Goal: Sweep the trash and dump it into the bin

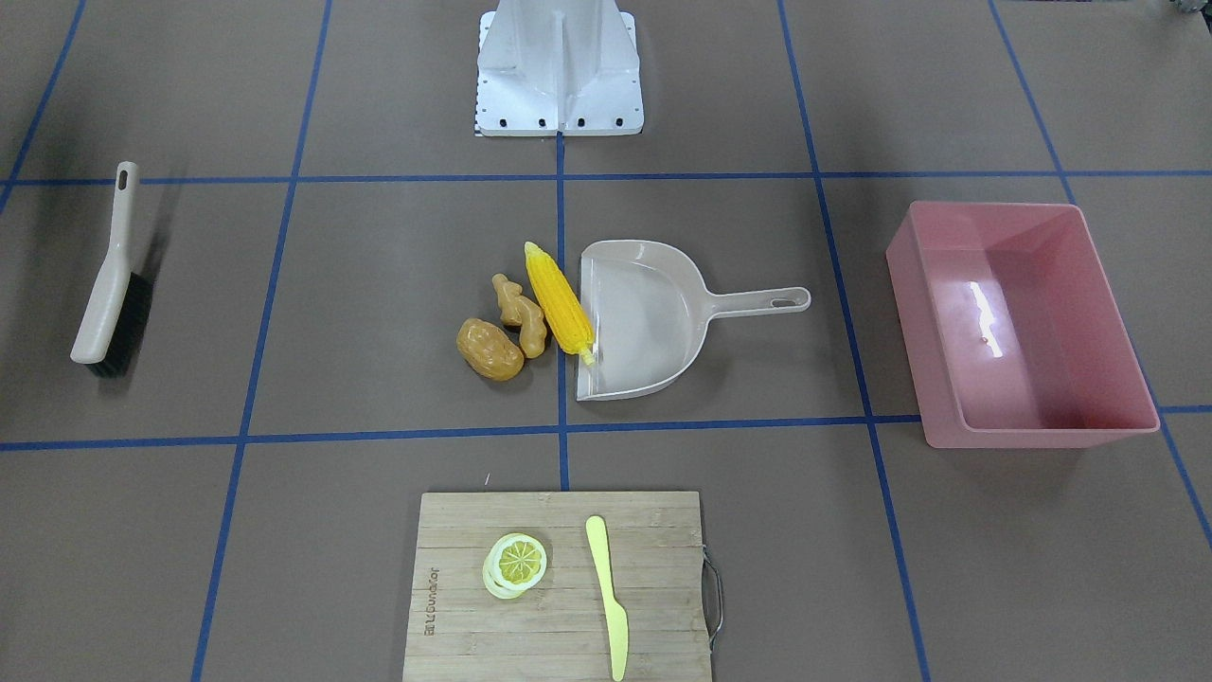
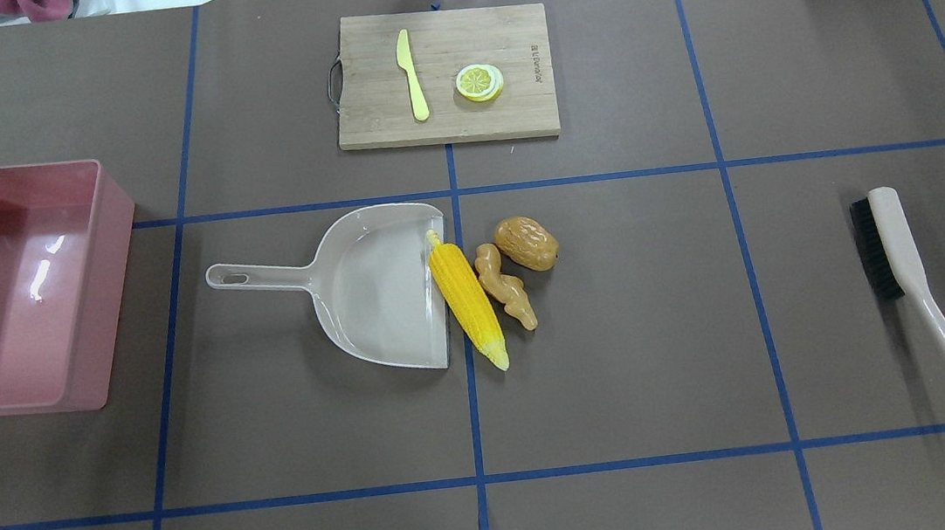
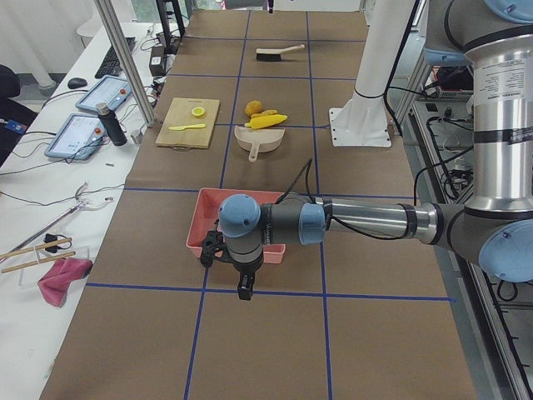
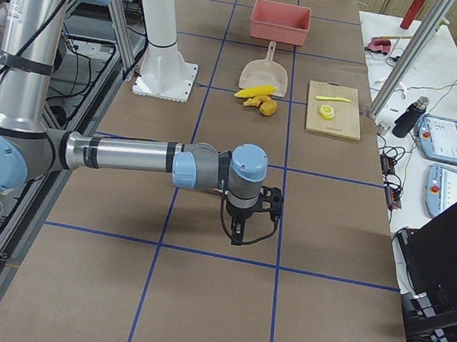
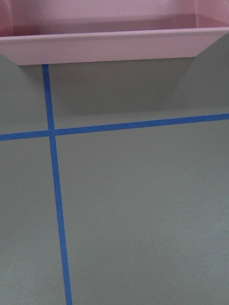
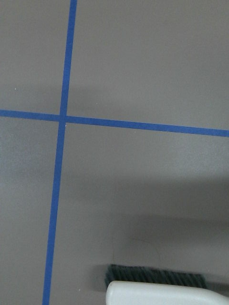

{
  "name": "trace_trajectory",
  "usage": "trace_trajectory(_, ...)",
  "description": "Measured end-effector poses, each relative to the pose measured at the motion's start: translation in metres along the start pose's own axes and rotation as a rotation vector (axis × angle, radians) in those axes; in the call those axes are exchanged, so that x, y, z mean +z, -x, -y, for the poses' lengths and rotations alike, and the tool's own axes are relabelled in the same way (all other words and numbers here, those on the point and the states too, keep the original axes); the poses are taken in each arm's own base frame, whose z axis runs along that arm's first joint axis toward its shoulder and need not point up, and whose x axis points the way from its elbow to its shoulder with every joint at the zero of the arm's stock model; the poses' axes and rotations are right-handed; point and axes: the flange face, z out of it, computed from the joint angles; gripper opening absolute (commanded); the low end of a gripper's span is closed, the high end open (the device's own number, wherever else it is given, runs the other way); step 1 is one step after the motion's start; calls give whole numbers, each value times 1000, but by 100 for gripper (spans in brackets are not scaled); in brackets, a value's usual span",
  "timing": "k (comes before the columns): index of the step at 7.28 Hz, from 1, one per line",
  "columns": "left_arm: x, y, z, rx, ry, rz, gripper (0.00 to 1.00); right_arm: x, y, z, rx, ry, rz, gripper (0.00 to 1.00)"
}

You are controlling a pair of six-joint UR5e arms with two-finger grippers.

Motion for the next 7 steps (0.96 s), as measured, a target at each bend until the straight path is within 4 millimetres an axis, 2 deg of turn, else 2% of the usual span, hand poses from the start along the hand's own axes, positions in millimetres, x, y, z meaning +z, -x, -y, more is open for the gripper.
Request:
trace_trajectory(2,-6,-8,7,31,-29,-15,99,-10,12,3,-15,-20,4,100)
trace_trajectory(4,-4,-8,11,41,-34,-16,99,-21,39,5,-26,-38,8,100)
trace_trajectory(6,-8,-14,17,58,-43,-13,99,-19,63,7,-9,-35,19,100)
trace_trajectory(7,-10,-23,22,87,-53,-11,99,-15,79,12,1,-26,25,100)
